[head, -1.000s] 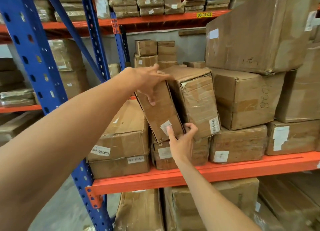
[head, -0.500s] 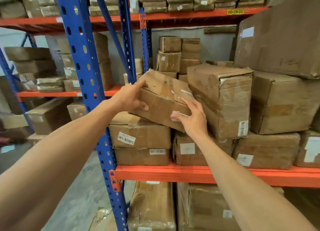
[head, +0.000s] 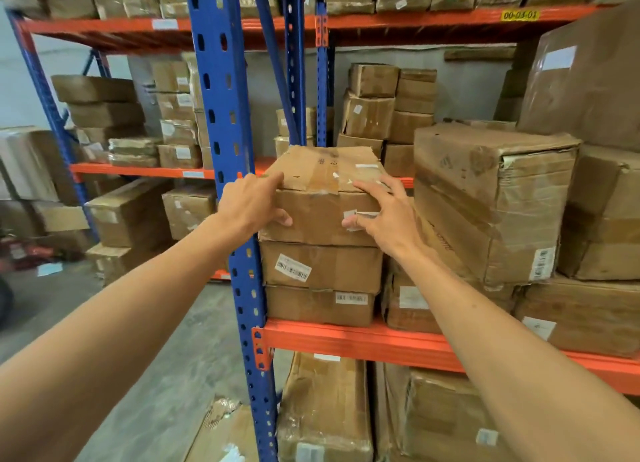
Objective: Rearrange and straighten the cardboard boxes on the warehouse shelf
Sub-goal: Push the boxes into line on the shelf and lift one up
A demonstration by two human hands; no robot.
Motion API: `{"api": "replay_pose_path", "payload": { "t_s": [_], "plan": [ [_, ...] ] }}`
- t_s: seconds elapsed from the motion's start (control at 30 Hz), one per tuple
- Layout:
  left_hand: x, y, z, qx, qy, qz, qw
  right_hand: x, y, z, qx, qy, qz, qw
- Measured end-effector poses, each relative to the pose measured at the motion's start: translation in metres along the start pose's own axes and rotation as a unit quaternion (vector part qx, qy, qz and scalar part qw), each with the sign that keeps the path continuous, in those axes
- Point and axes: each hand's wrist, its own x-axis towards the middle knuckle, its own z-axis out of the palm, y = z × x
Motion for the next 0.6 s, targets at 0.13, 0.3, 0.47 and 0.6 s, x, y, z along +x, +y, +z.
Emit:
{"api": "replay_pose_path", "payload": {
  "t_s": [0.13,0.3,0.47,0.6],
  "plan": [
    [0.002,0.016,-0.004,0.288,0.08,0.092,0.95,0.001,-0.003,-0.001,-0.027,-0.048,0.042,0.998],
    [0.018,0.014,-0.006,0.158,-0.056,0.131,0.977,-0.001,-0.013,0.006,-0.022,-0.035,0.063,0.997],
    [0.024,0.005,-0.006,0.173,-0.052,0.145,0.973,-0.003,-0.02,0.011,-0.01,-0.032,0.075,0.997],
    [0.025,0.005,-0.004,0.167,-0.075,0.135,0.974,-0.008,-0.023,0.009,0.022,-0.051,0.083,0.995]
  ]
}}
